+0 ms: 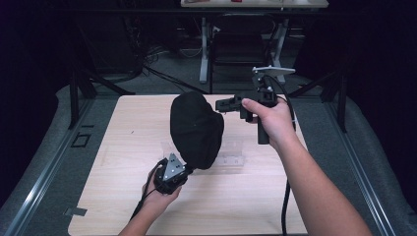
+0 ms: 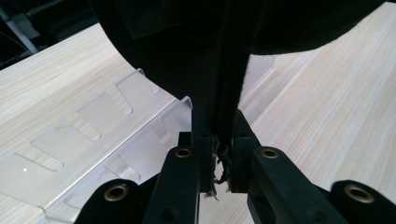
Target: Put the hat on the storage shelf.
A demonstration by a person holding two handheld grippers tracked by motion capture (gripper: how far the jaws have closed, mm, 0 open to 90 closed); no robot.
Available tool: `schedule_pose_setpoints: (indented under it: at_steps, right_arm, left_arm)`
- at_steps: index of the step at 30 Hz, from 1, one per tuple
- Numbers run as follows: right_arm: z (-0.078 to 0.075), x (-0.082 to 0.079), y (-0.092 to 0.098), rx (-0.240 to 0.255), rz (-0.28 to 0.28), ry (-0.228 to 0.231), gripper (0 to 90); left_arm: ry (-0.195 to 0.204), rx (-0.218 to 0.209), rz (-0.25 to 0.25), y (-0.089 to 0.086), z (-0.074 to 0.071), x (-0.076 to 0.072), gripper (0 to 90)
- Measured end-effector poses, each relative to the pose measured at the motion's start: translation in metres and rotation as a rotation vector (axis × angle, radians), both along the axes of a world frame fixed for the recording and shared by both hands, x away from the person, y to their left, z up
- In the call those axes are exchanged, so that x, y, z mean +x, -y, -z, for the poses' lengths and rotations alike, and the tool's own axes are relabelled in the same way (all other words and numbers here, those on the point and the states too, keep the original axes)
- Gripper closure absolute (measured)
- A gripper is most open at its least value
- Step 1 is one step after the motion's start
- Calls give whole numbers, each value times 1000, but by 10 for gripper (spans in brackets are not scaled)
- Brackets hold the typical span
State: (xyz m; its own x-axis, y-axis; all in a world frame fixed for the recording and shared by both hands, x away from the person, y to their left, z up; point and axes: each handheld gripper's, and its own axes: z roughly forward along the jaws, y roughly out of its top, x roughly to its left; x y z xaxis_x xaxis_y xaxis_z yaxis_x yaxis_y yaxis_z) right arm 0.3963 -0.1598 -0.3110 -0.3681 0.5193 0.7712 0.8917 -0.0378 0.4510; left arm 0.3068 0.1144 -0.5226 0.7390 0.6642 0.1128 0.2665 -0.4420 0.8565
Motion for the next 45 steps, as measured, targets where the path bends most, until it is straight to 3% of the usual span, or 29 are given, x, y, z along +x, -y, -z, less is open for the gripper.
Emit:
schedule_pose_setpoints:
  at_steps: [5,10,13,16,18,20,26,29,30,33,40,45]
  right_arm:
    - [4,1,-4,-12,-5,-5,742]
    - [4,1,-2,2,6,-4,743]
    - [4,0,0,-1,9,-4,743]
    - [4,0,2,-2,11,-2,743]
    - [4,0,3,2,16,-3,744]
    - [4,0,4,4,17,-3,744]
    - [6,-1,8,5,22,-1,744]
    - [7,-1,10,4,32,1,744]
    - [7,-1,12,4,35,3,743]
    - [8,-2,13,2,40,7,743]
    - [10,-9,15,-65,59,51,740]
    - [17,-17,17,-150,76,92,729]
  left_arm:
    - [-52,-52,-19,-4,4,5,850]
    - [-81,-76,-26,-7,15,6,847]
    - [-112,-114,-44,-9,23,8,846]
    - [-147,-180,-65,-15,27,10,843]
    - [-167,-195,-73,-17,27,11,838]
    - [-163,-209,-79,-16,29,10,835]
    - [-172,-221,-109,-19,32,8,796]
    - [-173,-206,-121,-21,30,6,767]
    - [-177,-210,-120,-23,29,6,708]
    - [-183,-229,-143,-29,27,5,644]
    - [-183,-228,-150,-42,23,-2,497]
    - [-213,-213,-175,-55,22,-5,452]
